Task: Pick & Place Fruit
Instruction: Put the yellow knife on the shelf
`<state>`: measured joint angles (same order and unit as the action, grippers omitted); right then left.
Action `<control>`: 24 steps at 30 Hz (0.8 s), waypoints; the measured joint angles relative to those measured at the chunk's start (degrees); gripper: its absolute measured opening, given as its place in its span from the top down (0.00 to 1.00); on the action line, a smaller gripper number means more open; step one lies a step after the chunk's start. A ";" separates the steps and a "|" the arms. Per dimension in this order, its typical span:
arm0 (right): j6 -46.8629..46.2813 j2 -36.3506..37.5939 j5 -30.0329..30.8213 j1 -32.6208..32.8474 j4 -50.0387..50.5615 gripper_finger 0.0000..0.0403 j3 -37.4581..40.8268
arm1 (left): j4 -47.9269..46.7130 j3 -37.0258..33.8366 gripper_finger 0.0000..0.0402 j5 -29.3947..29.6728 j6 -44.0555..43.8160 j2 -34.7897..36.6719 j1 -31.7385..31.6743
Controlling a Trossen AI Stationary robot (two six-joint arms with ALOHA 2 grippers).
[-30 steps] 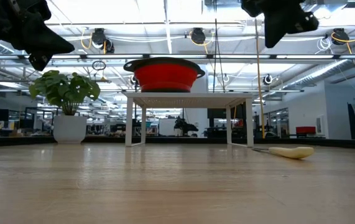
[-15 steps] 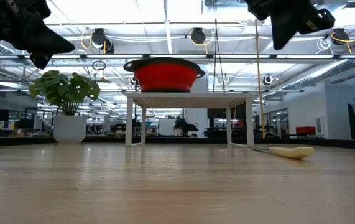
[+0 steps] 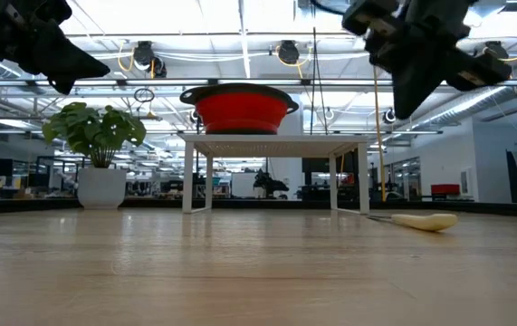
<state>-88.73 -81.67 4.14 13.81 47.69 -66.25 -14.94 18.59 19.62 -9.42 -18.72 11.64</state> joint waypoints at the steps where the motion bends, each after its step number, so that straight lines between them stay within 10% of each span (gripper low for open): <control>1: -1.71 0.00 -0.14 0.11 -1.60 1.00 1.01 | 0.02 0.00 0.95 0.00 0.34 -0.02 0.00; 24: -17.70 -9.96 3.41 3.50 -5.19 1.00 3.82 | -0.04 0.00 0.95 0.02 5.26 0.00 0.00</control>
<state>-106.43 -91.63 7.55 17.30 42.50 -62.43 -14.98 18.59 19.64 -4.16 -18.72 11.64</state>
